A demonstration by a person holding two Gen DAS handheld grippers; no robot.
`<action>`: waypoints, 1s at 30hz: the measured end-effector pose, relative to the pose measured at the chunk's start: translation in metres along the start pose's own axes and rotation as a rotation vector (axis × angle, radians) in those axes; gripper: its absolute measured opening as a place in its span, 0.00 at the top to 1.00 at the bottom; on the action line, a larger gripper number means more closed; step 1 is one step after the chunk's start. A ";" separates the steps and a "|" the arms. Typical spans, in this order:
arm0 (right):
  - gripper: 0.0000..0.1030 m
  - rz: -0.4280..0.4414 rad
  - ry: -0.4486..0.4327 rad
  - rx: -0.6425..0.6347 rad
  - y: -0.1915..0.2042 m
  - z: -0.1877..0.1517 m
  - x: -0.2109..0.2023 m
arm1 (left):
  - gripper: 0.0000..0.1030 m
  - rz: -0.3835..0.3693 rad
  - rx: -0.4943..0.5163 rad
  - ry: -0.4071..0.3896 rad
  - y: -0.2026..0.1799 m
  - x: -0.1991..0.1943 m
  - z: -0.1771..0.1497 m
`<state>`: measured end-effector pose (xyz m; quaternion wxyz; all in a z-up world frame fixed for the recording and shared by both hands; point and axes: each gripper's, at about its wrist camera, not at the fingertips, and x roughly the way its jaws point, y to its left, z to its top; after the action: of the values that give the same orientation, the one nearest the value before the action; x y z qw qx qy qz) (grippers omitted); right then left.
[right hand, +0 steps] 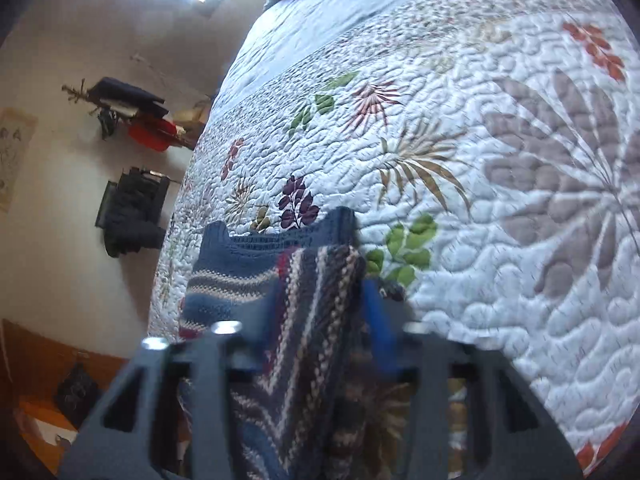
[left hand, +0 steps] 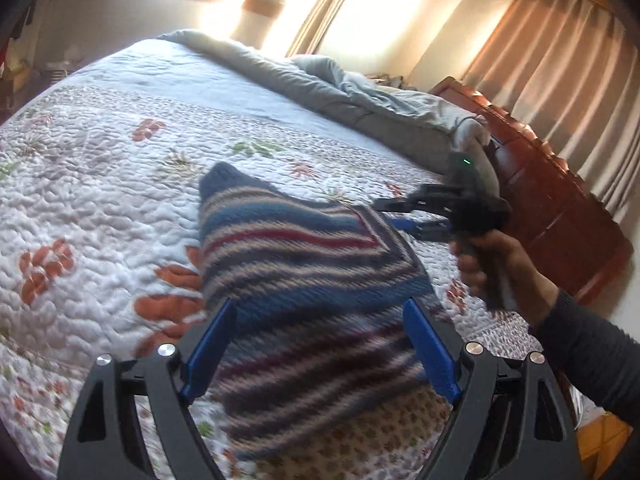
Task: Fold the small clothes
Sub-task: 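Lower the bundle onto the quilt and press it flat with the right gripper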
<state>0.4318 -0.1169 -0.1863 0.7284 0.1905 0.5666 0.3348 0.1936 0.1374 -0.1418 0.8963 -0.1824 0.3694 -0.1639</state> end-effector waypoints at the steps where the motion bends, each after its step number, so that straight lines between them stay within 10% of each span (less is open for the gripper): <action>1: 0.91 -0.014 -0.028 -0.033 0.007 0.001 -0.002 | 0.17 -0.016 -0.003 -0.005 -0.005 0.001 -0.007; 9: 0.92 -0.142 -0.087 -0.009 -0.024 -0.005 0.014 | 0.17 -0.060 0.006 0.055 -0.015 0.026 -0.044; 14: 0.68 -0.100 -0.153 -0.028 -0.012 -0.031 -0.012 | 0.17 -0.023 0.030 0.091 -0.019 0.029 -0.046; 22: 0.72 -0.133 -0.120 -0.263 0.045 -0.104 -0.036 | 0.15 0.049 0.068 0.114 -0.032 0.026 -0.050; 25: 0.90 -0.214 -0.099 -0.256 0.027 -0.104 -0.015 | 0.15 0.064 0.080 0.122 -0.034 0.027 -0.052; 30: 0.82 -0.169 -0.137 -0.232 0.034 -0.116 -0.036 | 0.15 0.085 0.074 0.137 -0.038 0.023 -0.053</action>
<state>0.3073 -0.1302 -0.1716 0.8080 0.0793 0.4871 0.3217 0.1650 0.0827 -0.1737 0.8813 -0.1215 0.4308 -0.1512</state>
